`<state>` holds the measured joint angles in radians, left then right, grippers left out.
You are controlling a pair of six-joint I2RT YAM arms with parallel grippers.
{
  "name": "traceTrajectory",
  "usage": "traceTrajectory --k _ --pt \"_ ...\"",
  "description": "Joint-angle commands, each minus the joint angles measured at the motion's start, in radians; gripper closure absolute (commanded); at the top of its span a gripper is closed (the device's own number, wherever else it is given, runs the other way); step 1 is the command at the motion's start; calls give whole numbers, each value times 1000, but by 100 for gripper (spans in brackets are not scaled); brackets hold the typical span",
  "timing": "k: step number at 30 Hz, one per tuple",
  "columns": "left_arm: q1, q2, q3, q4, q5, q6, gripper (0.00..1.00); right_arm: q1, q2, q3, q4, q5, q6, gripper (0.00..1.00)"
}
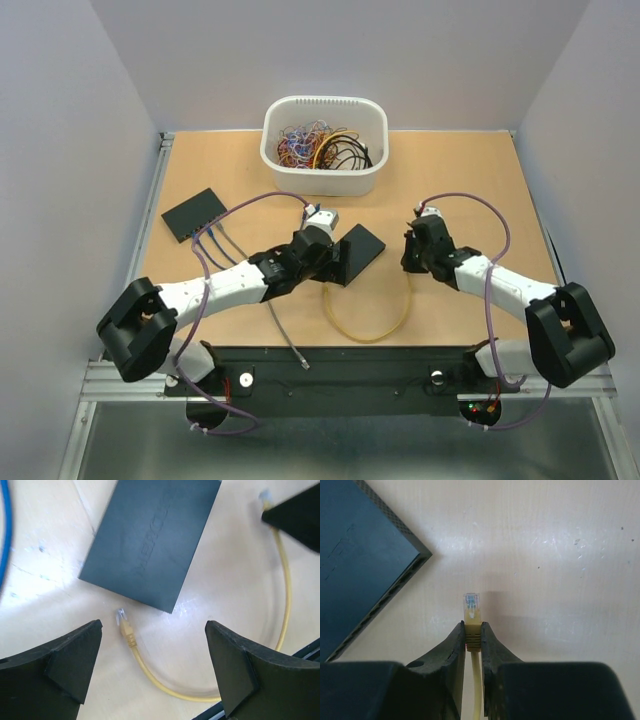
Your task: Insert the plug into the switch port
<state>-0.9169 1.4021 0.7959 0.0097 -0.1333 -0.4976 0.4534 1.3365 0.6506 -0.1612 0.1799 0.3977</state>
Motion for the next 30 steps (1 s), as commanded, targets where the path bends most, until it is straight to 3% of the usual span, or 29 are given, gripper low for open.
traceTrajectory --k 1,4,8,12,16,26,30 --pt "24 -97 71 -48 -98 47 2 19 -66 -23 -12 -74 39 100" --pt "64 -136 68 -14 -98 51 1 53 -94 -45 -11 -97 69 100" --pt "177 -155 23 114 55 34 1 155 -88 -46 -14 -71 110 100" --pt "222 -128 40 148 51 39 2 232 -91 -63 -17 -42 157 99" --pt "242 -86 63 182 34 54 3 289 -88 -97 -12 -16 188 100" --pt "253 73 23 400 170 42 7 346 -59 -137 83 -5 173 100" --pt "253 153 25 417 179 44 9 360 -34 -129 112 3 162 100"
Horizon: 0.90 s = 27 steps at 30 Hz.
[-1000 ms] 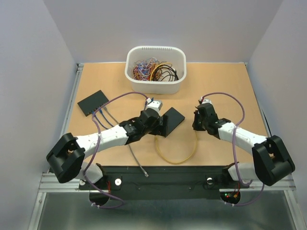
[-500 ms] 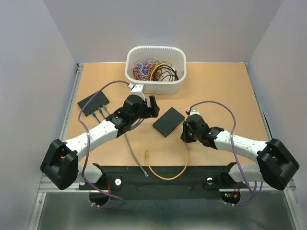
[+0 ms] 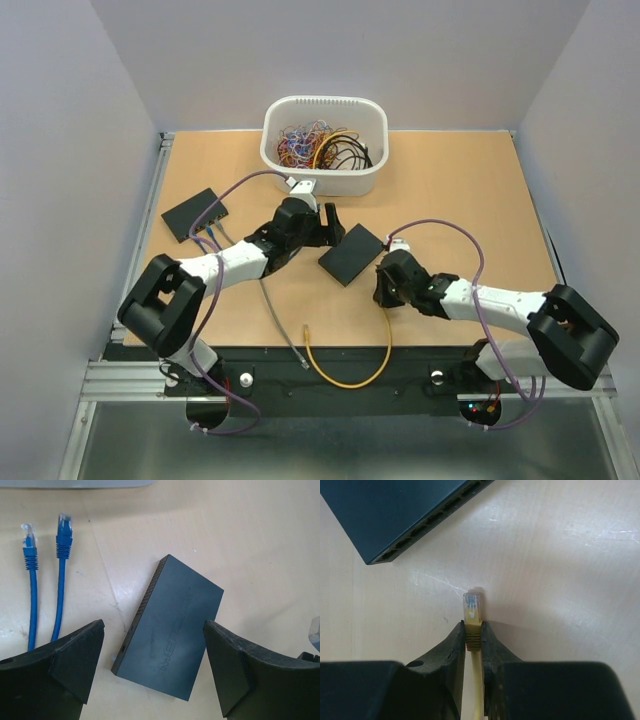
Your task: Insert the plug into the switch port
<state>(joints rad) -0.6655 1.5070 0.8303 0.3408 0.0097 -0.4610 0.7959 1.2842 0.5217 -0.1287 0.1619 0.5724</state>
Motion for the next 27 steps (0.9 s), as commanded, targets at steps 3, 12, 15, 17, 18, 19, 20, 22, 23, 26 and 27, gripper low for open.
traceTrajectory --k 3,12,15,17,18,19,20,22,23,26,27 --pt "1 90 -14 104 42 5 9 26 49 18 97 28 -31 100" --pt "1 179 -34 151 96 -18 12 28 141 93 112 59 -83 99" --pt "1 194 -42 162 104 -25 13 29 158 112 116 60 -94 100" --pt "0 200 -46 167 110 -27 14 29 161 120 121 62 -95 99" --pt "0 206 -49 171 110 -27 14 28 162 124 121 61 -100 100" --pt "-2 208 -51 173 111 -30 14 29 167 133 121 60 -100 100" --pt "-2 211 -51 175 114 -30 14 29 167 138 121 60 -103 100" --pt "-6 217 -54 178 113 -30 14 29 170 150 121 57 -108 100" --pt "-8 220 -54 179 115 -31 15 29 173 155 121 53 -108 99" --pt "-16 228 -56 184 111 -31 15 31 182 169 121 39 -115 100" --pt "-17 231 -56 185 111 -31 15 31 184 172 121 36 -115 100"
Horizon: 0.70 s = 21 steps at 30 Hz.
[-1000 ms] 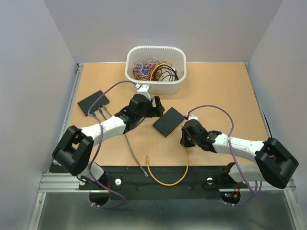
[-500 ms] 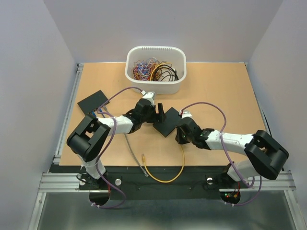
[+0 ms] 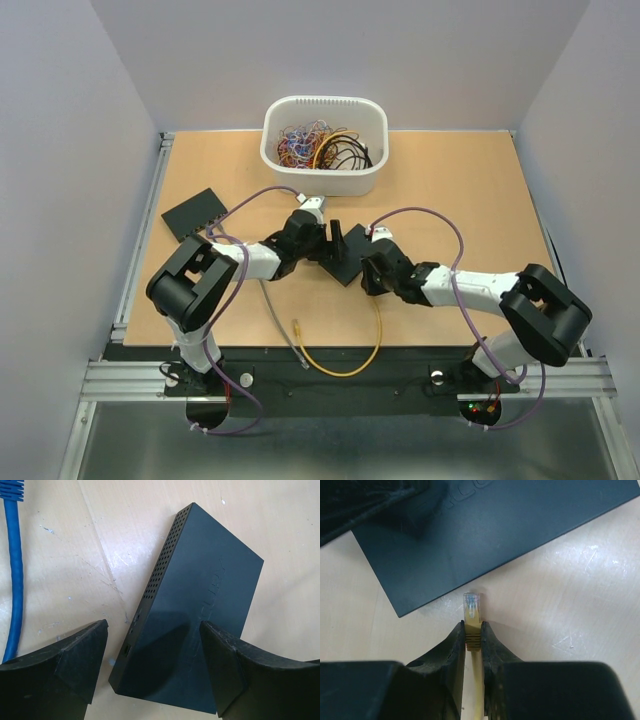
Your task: Insert the plug into the switch port
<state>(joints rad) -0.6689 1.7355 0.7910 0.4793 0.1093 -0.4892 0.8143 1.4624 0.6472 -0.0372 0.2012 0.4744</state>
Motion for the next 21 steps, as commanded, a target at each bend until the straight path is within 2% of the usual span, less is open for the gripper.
traceTrajectory --k 1,21 --pt "-15 6 -16 50 13 -2 15 14 7 51 30 -6 -17 100" --pt "-34 38 -15 58 13 1 16 31 30 88 57 -19 -28 99"
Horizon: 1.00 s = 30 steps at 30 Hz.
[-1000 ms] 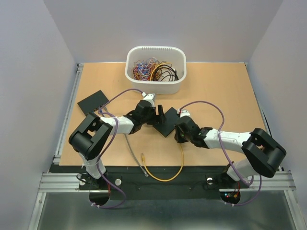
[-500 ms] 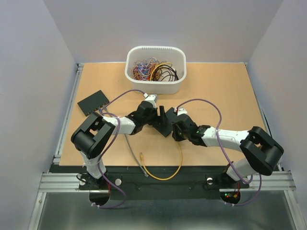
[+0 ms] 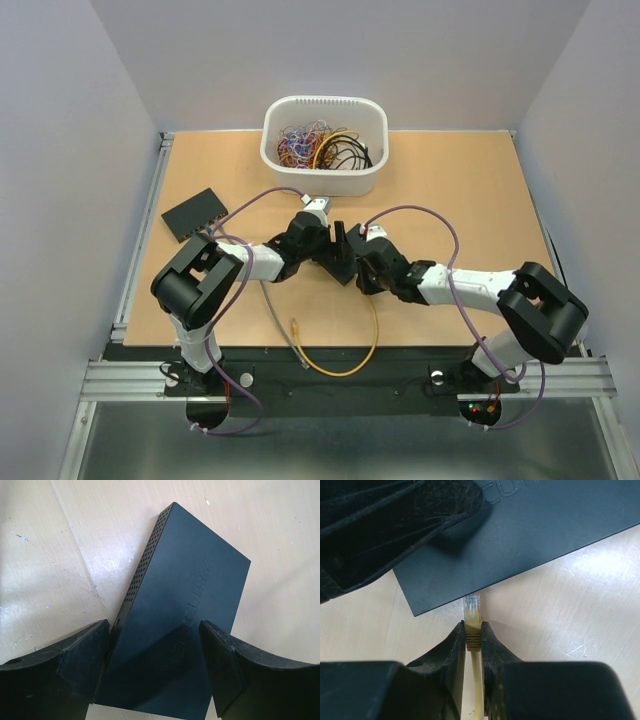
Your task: Insert the plug into the switch port
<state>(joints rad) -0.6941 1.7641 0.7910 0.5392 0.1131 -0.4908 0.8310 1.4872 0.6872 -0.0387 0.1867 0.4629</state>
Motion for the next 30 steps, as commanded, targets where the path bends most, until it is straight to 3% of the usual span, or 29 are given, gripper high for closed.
traceTrajectory --k 1,20,30 --pt "-8 8 -15 -2 8 6 16 16 7 49 59 -3 -17 100" --pt "-50 38 -30 19 28 -25 16 52 48 101 83 26 -118 100" --pt "-77 57 -75 65 39 -37 16 76 13 52 212 88 -240 99"
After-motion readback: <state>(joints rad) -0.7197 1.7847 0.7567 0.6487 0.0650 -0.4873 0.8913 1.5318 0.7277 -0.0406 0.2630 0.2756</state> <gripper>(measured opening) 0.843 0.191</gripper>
